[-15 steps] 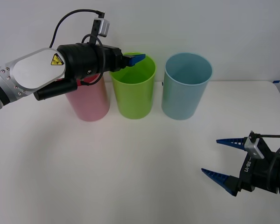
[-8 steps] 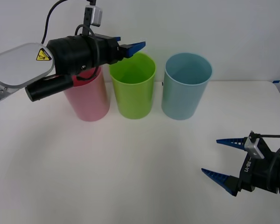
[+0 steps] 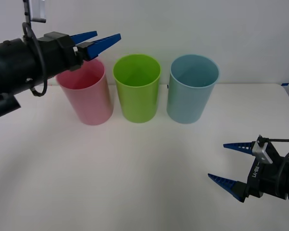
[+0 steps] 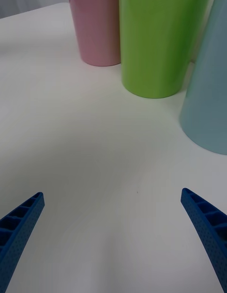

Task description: Put cans in the blue bin and PET bottles in the pink bin and trash in the green bin.

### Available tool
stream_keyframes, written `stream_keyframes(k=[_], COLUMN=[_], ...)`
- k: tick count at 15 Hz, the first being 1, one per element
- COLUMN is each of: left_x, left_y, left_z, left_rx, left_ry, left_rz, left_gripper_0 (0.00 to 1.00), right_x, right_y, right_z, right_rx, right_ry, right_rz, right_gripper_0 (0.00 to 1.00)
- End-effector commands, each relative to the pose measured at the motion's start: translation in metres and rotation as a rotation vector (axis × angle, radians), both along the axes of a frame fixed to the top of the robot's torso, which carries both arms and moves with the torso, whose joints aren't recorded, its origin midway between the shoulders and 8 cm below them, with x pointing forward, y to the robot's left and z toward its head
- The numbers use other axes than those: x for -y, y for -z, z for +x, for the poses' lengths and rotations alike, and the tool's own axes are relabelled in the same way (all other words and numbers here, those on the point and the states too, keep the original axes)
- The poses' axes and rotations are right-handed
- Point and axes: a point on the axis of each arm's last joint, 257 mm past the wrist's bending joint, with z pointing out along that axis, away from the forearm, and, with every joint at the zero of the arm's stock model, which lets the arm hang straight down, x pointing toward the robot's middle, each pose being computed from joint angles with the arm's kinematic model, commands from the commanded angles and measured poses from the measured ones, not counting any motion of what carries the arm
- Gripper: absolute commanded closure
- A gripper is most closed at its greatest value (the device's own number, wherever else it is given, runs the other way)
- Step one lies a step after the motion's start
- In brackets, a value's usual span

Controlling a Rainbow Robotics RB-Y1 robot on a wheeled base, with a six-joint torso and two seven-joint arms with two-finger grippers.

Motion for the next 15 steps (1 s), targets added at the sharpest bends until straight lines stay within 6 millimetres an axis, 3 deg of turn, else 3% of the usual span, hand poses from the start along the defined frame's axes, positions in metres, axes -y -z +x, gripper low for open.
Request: stream_keyframes(k=[1,4,8,15], left_x=[-0.029,-0.056,-0.086,-0.108], left_y=[-0.001,0.022,0.071,0.149], left_z=[-0.029,-0.067,-0.114,-0.160], left_rx=[0.056,0.029,-0.106,-0.267], left_ry=[-0.044,-0.055,-0.089,-0.130], left_rz=[0.024,0.085,0.130,0.164], left_gripper_0=[0.00,0.00,0.00,0.00], right_x=[0.000,0.000,0.000,0.000], right_y=[0.000,0.000,0.000,0.000], right_z=[0.000,0.000,0.000,0.000], right_rx=[0.000,0.000,0.000,0.000], right_ry=[0.000,0.000,0.000,0.000], right_rz=[0.000,0.000,0.000,0.000], right_gripper_0=[0.00,0.00,0.00,0.00])
